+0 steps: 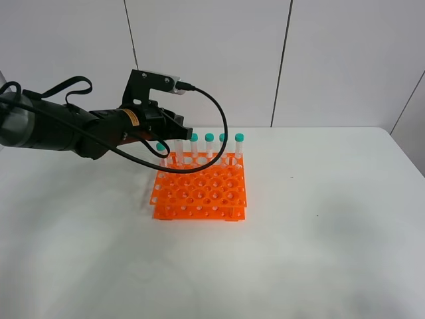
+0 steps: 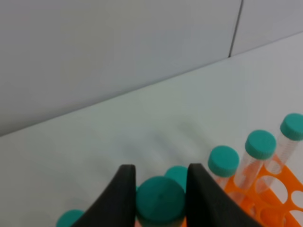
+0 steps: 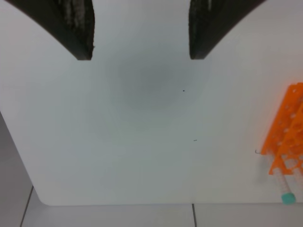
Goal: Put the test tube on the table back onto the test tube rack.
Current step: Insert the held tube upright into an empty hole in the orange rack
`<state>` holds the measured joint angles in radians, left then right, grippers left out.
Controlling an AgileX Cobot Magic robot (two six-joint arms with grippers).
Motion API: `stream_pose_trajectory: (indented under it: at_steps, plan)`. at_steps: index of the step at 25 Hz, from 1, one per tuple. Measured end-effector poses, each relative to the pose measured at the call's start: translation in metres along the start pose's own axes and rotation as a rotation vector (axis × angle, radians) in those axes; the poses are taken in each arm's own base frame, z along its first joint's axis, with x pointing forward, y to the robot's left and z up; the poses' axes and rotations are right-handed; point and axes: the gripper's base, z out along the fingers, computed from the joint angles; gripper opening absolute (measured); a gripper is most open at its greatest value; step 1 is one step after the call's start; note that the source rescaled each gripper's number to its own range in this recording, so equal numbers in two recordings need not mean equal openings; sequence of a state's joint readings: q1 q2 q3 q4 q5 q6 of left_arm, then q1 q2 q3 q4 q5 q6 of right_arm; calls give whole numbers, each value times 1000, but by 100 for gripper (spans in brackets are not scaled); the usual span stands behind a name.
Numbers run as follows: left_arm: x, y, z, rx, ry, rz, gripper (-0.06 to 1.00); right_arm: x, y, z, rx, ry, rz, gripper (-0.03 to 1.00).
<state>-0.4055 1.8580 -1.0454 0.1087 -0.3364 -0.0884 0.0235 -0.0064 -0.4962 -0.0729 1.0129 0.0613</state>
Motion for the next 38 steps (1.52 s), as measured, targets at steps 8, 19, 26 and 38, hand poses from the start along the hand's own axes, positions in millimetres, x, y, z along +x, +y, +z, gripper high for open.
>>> stream_pose_trajectory:
  at_steps: [8,19,26,38]
  plan:
    - [0,2,0,-6,0,-12,0,0,0,0,0,0,0,59]
    - [1,3,0,-9,11,-44,0,0,0,0,0,0,0,59]
    - [2,3,0,-10,18,-48,0,0,0,0,0,0,0,59]
    - [2,4,0,-10,25,-48,0,0,0,0,0,0,0,59]
